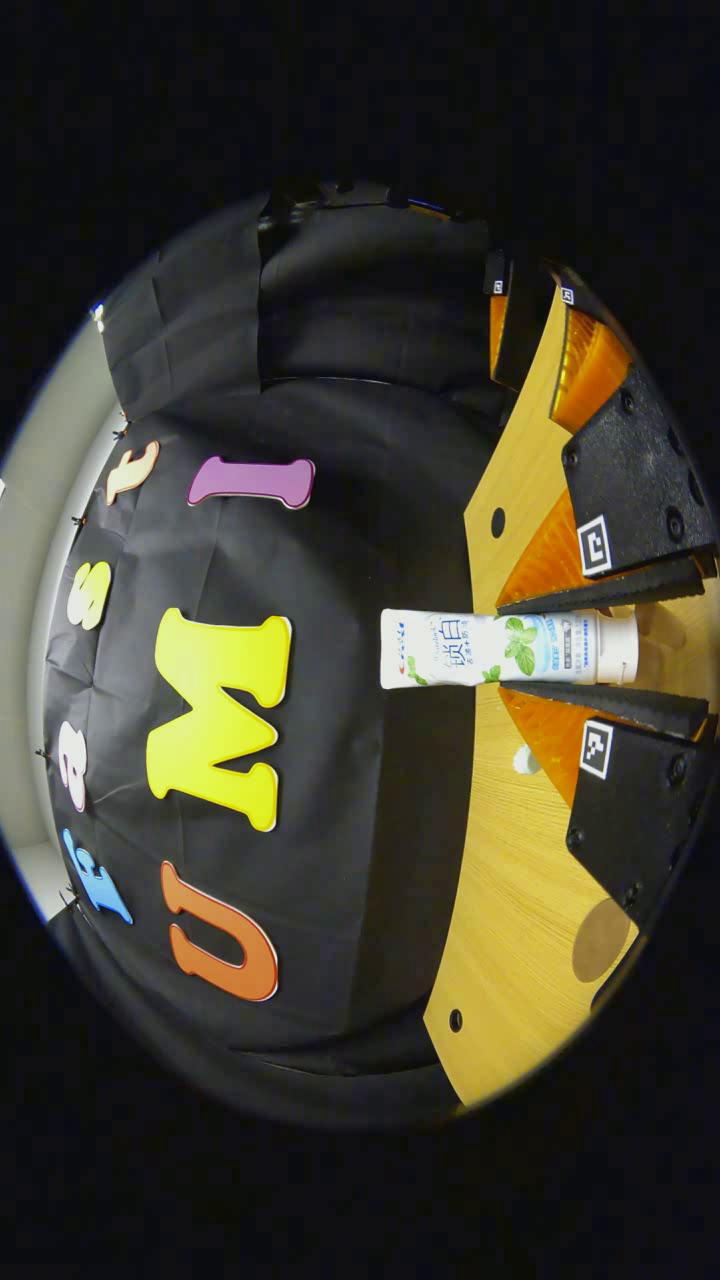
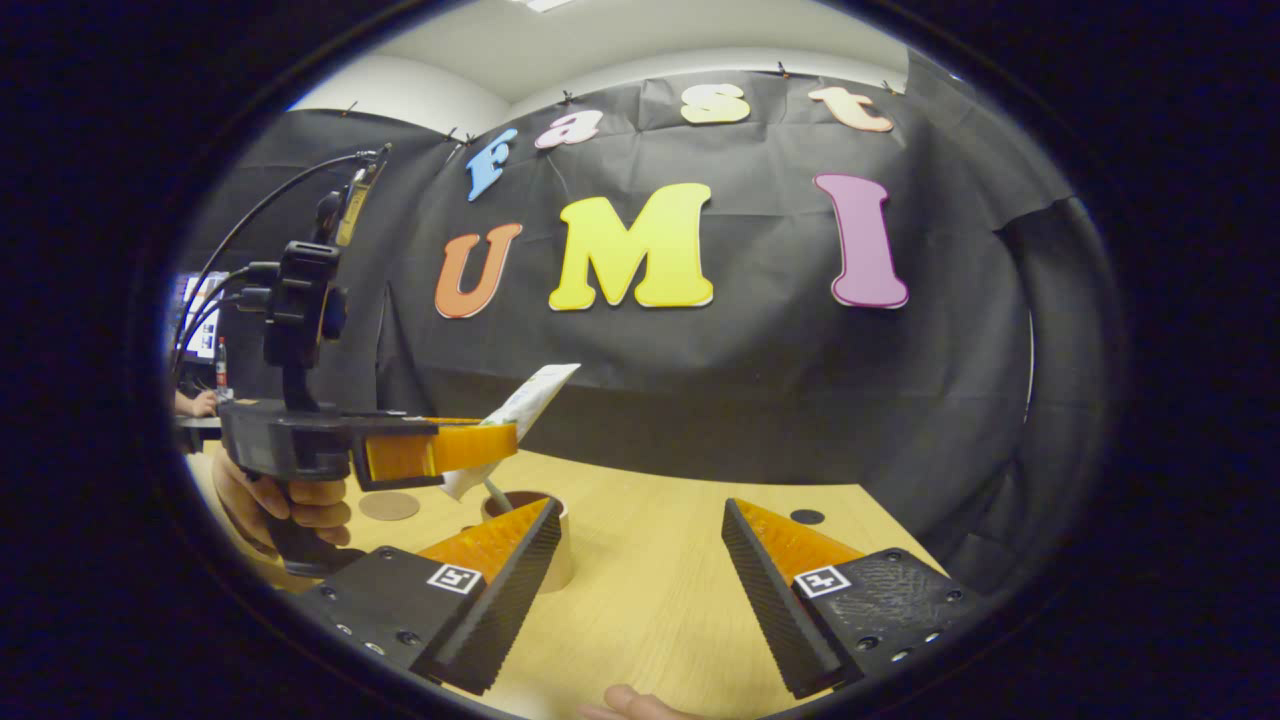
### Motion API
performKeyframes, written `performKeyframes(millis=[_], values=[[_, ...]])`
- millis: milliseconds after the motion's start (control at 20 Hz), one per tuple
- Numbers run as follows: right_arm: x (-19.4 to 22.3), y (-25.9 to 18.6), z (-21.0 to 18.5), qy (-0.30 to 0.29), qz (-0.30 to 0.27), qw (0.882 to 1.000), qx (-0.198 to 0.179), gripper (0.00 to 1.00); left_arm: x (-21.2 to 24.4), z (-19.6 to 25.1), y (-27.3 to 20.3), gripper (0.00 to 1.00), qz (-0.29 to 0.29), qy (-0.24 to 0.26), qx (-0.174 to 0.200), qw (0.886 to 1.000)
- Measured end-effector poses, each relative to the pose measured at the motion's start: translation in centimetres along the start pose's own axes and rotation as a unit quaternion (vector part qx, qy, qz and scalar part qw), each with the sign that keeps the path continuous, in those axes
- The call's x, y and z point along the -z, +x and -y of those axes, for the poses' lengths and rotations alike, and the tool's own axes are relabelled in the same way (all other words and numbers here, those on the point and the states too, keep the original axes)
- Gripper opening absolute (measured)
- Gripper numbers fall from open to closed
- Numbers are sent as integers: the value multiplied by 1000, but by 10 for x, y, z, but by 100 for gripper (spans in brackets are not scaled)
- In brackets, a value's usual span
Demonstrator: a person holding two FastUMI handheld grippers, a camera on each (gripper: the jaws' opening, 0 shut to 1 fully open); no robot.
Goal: Put the toothbrush and toothpaste on the desktop into the cup, then pick up the cup and place it on the coaster on the desktop.
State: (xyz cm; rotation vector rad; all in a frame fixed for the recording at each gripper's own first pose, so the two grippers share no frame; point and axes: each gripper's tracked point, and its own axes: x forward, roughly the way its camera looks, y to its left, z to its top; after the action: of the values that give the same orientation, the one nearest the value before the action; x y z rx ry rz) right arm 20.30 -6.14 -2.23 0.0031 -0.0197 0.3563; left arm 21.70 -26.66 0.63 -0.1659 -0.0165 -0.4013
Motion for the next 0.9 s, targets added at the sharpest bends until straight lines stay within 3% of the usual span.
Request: performKeyframes(millis=[100, 150, 200, 500, 900], values=[[-1, 1, 6, -12, -2, 1000, 12, 96, 3, -2, 11, 39, 2, 2, 1, 1000], [-1, 0, 7, -20, 1, 1000, 18, 97, 5, -4, 14, 34, 0, 7, -2, 1000], [-4, -1, 6, -20, 6, 1000, 17, 96, 8, -6, 16, 40, -2, 12, -2, 1000], [5, 4, 1, -10, -10, 1000, 9, 96, 4, 1, 24, 41, 11, 11, 7, 1000], [6, 3, -1, -16, -13, 1000, 6, 96, 23, 8, 22, 41, -41, 52, 14, 998]])
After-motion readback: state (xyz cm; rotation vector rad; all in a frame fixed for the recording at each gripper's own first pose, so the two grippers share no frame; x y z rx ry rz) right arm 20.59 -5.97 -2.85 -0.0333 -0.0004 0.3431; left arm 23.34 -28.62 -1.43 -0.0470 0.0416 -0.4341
